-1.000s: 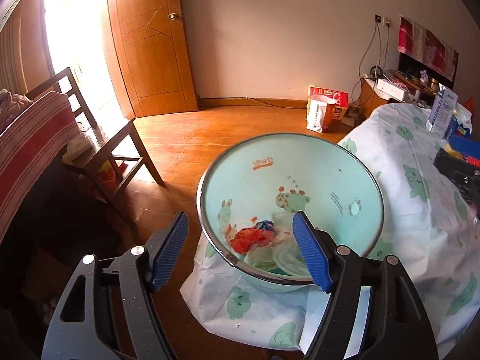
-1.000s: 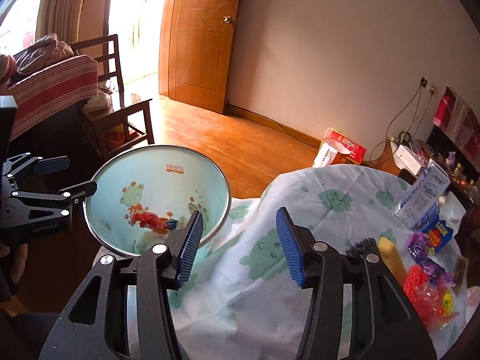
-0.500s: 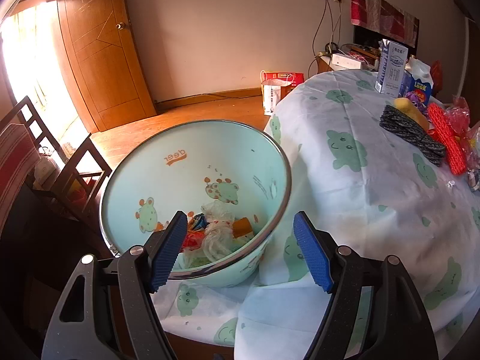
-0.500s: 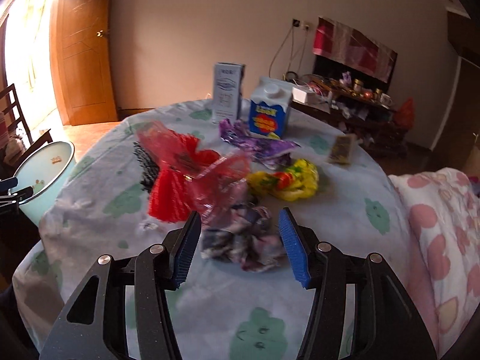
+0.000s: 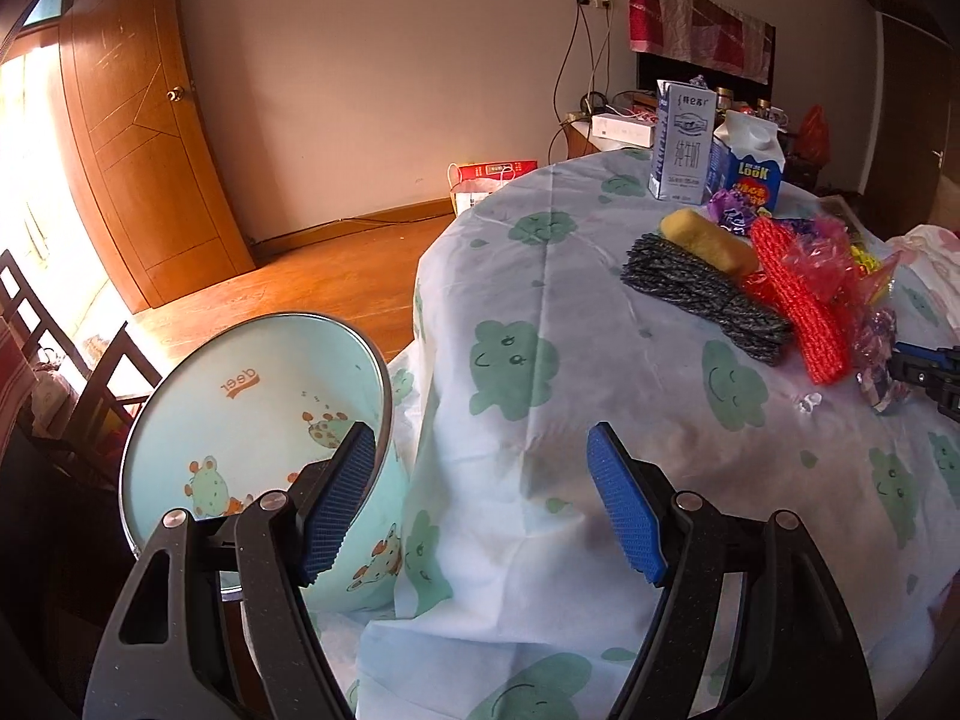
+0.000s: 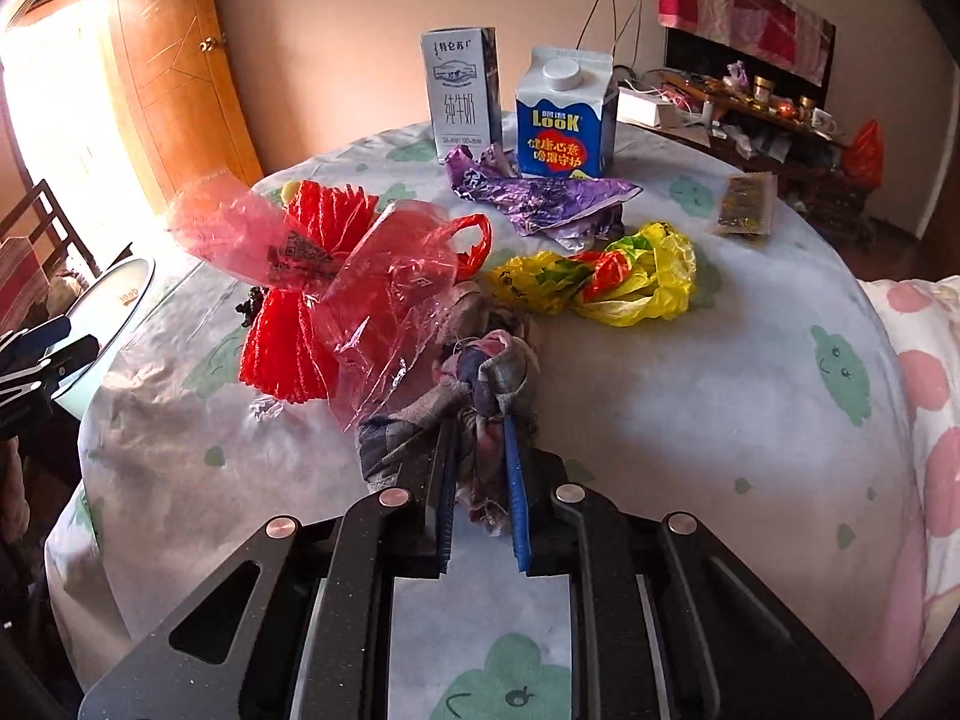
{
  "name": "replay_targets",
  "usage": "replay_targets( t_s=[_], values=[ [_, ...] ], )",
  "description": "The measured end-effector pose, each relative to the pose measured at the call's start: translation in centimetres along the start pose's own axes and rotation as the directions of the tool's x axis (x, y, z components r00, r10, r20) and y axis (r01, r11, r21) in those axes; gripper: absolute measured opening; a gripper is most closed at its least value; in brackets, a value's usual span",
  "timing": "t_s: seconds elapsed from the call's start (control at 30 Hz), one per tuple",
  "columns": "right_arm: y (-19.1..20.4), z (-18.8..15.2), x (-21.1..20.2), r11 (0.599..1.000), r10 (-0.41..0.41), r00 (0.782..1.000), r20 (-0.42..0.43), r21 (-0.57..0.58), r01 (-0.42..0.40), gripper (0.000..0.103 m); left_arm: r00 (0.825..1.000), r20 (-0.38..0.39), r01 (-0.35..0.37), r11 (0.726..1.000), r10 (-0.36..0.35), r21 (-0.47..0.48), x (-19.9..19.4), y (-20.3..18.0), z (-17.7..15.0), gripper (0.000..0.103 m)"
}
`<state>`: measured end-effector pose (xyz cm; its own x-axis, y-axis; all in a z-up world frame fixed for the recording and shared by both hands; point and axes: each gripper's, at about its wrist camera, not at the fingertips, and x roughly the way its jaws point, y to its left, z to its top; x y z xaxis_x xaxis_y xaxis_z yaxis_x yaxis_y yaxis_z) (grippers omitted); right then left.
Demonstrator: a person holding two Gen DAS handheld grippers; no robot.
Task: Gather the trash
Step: 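Grasp the purple-white patterned bag on the table with the right gripper, then grasp the red translucent bag with the left gripper while the right holds the patterned bag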
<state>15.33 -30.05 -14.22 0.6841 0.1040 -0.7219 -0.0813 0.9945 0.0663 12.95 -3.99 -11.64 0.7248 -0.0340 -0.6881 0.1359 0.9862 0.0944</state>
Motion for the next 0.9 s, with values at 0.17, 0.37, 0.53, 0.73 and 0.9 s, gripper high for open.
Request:
replay_targets(
  t_s=[0.17, 0.37, 0.53, 0.73, 0.9],
  values=[
    [-2.0, -0.2, -2.2, 0.996, -0.027, 0.997, 0.070, 0.090, 0.021, 0.015, 1.000, 0.010, 0.026, 0.999, -0.027, 0.032, -0.2, -2.4, 0.7, 0.072],
    [-6.1, -0.8, -4.0, 0.980, -0.100, 0.988, 0.119, 0.186, 0.077, 0.015, 0.998, 0.022, 0.063, 0.996, -0.064, 0.055, -0.5, -5.0, 1.4, 0.072],
    [-6.9, -2.3, -5.4, 0.978, -0.149, 0.979, 0.140, 0.170, 0.124, 0.015, 0.992, 0.061, 0.106, 0.991, -0.111, 0.087, -1.9, -7.6, 2.4, 0.072],
    [-7.5, -3.7, -6.6, 0.974, -0.189, 0.965, 0.180, 0.158, 0.162, 0.015, 0.986, 0.082, 0.134, 0.983, -0.145, 0.124, -2.0, -10.9, 3.6, 0.072],
    [-6.7, -4.1, -6.4, 0.980, -0.171, 0.967, 0.191, 0.137, 0.146, 0.015, 0.978, 0.051, 0.195, 0.973, -0.202, 0.127, -0.5, -12.8, 4.7, 0.051]
  ],
)
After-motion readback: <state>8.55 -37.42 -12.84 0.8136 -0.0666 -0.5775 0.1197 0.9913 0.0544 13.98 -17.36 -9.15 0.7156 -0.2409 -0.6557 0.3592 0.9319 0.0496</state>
